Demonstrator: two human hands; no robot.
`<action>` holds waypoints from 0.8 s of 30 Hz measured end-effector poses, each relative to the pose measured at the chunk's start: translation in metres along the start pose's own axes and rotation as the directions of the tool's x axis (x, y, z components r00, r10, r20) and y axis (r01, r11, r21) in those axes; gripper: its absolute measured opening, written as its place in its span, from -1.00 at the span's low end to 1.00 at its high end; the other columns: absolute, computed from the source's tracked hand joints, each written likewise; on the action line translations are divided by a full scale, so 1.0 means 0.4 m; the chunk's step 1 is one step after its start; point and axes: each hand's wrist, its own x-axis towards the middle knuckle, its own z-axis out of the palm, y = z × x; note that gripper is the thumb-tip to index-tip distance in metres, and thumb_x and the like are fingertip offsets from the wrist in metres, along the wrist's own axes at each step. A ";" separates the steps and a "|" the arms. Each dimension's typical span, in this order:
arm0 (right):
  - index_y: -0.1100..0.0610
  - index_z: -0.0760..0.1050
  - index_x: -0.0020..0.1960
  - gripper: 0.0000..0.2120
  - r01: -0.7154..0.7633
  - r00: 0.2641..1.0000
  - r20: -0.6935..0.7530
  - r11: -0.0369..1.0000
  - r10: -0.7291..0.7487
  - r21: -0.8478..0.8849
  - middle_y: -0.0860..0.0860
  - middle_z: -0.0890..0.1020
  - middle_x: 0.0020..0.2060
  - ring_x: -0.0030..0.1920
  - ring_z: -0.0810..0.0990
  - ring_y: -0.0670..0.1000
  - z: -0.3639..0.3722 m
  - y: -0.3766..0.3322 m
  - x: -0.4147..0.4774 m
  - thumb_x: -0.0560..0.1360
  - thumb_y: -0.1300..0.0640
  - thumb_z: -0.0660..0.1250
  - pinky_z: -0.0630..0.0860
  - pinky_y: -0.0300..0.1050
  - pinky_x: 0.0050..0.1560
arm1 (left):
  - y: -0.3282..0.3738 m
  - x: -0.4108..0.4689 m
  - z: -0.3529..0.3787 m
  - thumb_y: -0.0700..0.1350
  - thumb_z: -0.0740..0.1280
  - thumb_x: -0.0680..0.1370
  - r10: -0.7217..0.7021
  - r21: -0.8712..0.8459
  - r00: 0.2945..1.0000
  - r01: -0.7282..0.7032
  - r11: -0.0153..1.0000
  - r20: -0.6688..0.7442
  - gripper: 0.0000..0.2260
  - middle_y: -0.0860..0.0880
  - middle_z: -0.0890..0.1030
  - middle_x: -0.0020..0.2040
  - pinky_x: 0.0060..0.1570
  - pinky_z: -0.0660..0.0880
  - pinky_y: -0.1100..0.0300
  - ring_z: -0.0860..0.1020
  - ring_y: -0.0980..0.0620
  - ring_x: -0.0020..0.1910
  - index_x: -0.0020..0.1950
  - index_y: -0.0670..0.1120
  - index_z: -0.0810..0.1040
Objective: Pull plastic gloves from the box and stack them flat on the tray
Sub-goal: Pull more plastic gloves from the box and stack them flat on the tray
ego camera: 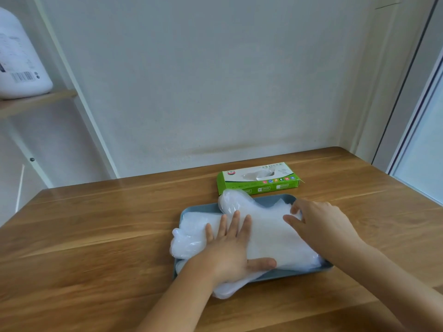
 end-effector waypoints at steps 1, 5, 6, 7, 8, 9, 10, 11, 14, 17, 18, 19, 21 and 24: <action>-0.03 0.42 0.21 -0.72 0.073 0.995 -0.068 0.997 -0.075 -0.028 -0.12 0.58 0.03 0.02 0.56 -0.04 -0.010 -0.004 -0.008 0.57 -0.12 0.19 0.45 -0.19 -0.08 | 0.000 0.001 -0.002 0.46 0.08 0.45 -0.002 0.014 1.000 0.001 1.000 0.009 -0.08 -0.01 -0.41 0.53 0.42 -0.37 -0.20 -0.38 -0.09 0.51 0.55 0.05 -0.36; -0.09 0.39 0.35 -0.68 0.507 0.862 -0.041 0.860 -0.506 0.062 -0.19 0.39 0.36 0.36 0.36 -0.14 -0.015 -0.027 -0.015 0.60 0.00 0.20 0.31 -0.26 0.26 | 0.003 0.006 -0.007 0.47 0.12 0.43 -0.009 0.026 0.999 0.008 1.000 0.047 -0.02 -0.03 -0.44 0.52 0.43 -0.36 -0.24 -0.40 -0.11 0.50 0.53 0.03 -0.40; -0.12 0.31 0.42 -0.63 0.564 0.821 0.056 0.822 -0.569 0.078 -0.22 0.28 0.44 0.43 0.25 -0.18 0.000 -0.029 -0.009 0.61 -0.02 0.16 0.19 -0.30 0.35 | 0.004 0.007 -0.007 0.47 0.13 0.43 -0.005 0.018 0.999 0.005 1.000 0.044 -0.01 -0.03 -0.43 0.52 0.43 -0.35 -0.24 -0.40 -0.11 0.50 0.54 0.02 -0.39; -0.14 0.20 0.48 -0.57 0.588 0.786 0.170 0.804 -0.594 0.088 -0.24 0.17 0.48 0.47 0.12 -0.22 0.017 -0.024 -0.001 0.62 -0.05 0.11 0.02 -0.34 0.40 | 0.006 0.006 -0.006 0.47 0.15 0.42 -0.005 0.001 0.999 0.005 1.000 0.038 0.00 -0.02 -0.43 0.52 0.44 -0.35 -0.23 -0.41 -0.10 0.50 0.54 0.01 -0.38; -0.15 0.08 0.52 -0.52 0.594 0.757 0.277 0.800 -0.592 0.086 -0.24 0.08 0.51 0.49 0.00 -0.25 0.031 -0.015 0.010 0.62 -0.10 0.07 -0.13 -0.34 0.41 | 0.007 0.005 -0.006 0.47 0.17 0.41 -0.006 -0.017 1.000 0.007 1.000 0.030 0.01 -0.01 -0.42 0.53 0.44 -0.35 -0.22 -0.41 -0.08 0.50 0.54 0.01 -0.38; -0.17 -0.03 0.53 -0.48 0.594 0.731 0.362 0.801 -0.578 0.080 -0.23 -0.01 0.52 0.48 -0.09 -0.26 0.042 -0.004 0.017 0.61 -0.16 0.03 -0.23 -0.29 0.43 | 0.006 0.003 -0.004 0.46 0.19 0.41 -0.009 -0.032 1.000 0.010 0.999 0.027 0.03 0.00 -0.42 0.53 0.44 -0.36 -0.20 -0.41 -0.05 0.50 0.54 -0.01 -0.38; -0.20 -0.13 0.52 -0.44 0.594 0.713 0.417 0.801 -0.563 0.066 -0.22 -0.11 0.51 0.47 -0.17 -0.27 0.047 0.009 0.024 0.59 -0.22 -0.01 -0.27 -0.22 0.48 | 0.005 0.002 -0.005 0.46 0.20 0.40 -0.009 -0.043 1.000 0.010 0.999 0.025 0.05 0.01 -0.42 0.53 0.45 -0.36 -0.18 -0.41 -0.02 0.50 0.54 -0.02 -0.39; -0.23 -0.21 0.51 -0.41 0.599 0.701 0.454 0.800 -0.550 0.044 -0.23 -0.20 0.49 0.46 -0.22 -0.26 0.051 0.022 0.029 0.57 -0.27 -0.05 -0.27 -0.14 0.51 | 0.000 0.000 -0.005 0.45 0.22 0.40 -0.014 -0.052 1.000 0.015 0.999 0.026 0.07 0.02 -0.41 0.53 0.45 -0.37 -0.17 -0.40 0.01 0.50 0.53 -0.03 -0.40; -0.25 -0.36 0.45 -0.35 0.625 0.699 0.499 0.777 -0.512 -0.077 -0.21 -0.30 0.47 0.49 -0.26 -0.17 0.043 0.048 0.035 0.47 -0.38 -0.17 -0.32 -0.10 0.49 | -0.035 -0.010 -0.012 0.46 0.21 0.39 -0.074 -0.068 0.997 0.075 0.995 0.019 0.07 0.03 -0.39 0.54 0.47 -0.33 -0.15 -0.36 0.06 0.51 0.53 -0.05 -0.39; -0.21 -0.43 0.45 -0.30 0.624 0.718 0.491 0.768 -0.493 -0.142 -0.15 -0.31 0.50 0.50 -0.29 -0.12 0.039 0.063 0.026 0.42 -0.41 -0.26 -0.39 -0.11 0.43 | -0.081 -0.024 -0.029 0.53 0.09 0.33 -0.177 -0.055 0.984 0.177 0.983 0.020 0.09 0.01 -0.35 0.55 0.50 -0.26 -0.07 -0.31 0.06 0.53 0.55 -0.07 -0.34; -0.20 -0.44 0.45 -0.30 0.620 0.726 0.485 0.770 -0.488 -0.153 -0.13 -0.31 0.50 0.49 -0.31 -0.12 0.039 0.066 0.022 0.42 -0.42 -0.29 -0.41 -0.12 0.41 | -0.091 -0.028 -0.038 0.54 0.03 0.27 -0.200 -0.050 0.979 0.201 0.978 0.026 0.11 0.00 -0.33 0.56 0.51 -0.24 -0.03 -0.29 0.05 0.54 0.56 -0.08 -0.32; -0.19 -0.45 0.46 -0.29 0.612 0.733 0.483 0.774 -0.479 -0.162 -0.12 -0.31 0.50 0.48 -0.32 -0.13 0.039 0.068 0.019 0.41 -0.41 -0.31 -0.42 -0.12 0.40 | -0.095 -0.034 -0.046 0.54 -0.01 0.22 -0.215 -0.058 0.976 0.216 0.975 0.035 0.12 -0.01 -0.31 0.57 0.51 -0.23 0.01 -0.28 0.04 0.54 0.57 -0.08 -0.30; -0.15 -0.44 0.47 -0.26 0.591 0.749 0.481 0.788 -0.456 -0.174 -0.10 -0.31 0.50 0.47 -0.33 -0.13 0.039 0.068 0.018 0.40 -0.41 -0.32 -0.43 -0.10 0.38 | -0.098 -0.040 -0.059 0.54 0.02 0.22 -0.233 -0.076 0.970 0.238 0.968 0.065 0.12 0.00 -0.30 0.57 0.50 -0.24 0.04 -0.28 0.03 0.54 0.57 -0.06 -0.29; -0.09 -0.41 0.50 -0.19 0.552 0.770 0.480 0.816 -0.420 -0.172 -0.11 -0.30 0.50 0.47 -0.33 -0.12 0.036 0.065 0.013 0.36 -0.43 -0.33 -0.43 -0.08 0.37 | -0.099 -0.048 -0.066 0.60 0.11 0.22 -0.248 0.051 0.963 0.244 0.968 0.108 0.18 -0.01 -0.32 0.57 0.50 -0.29 -0.01 -0.31 0.02 0.54 0.56 -0.06 -0.33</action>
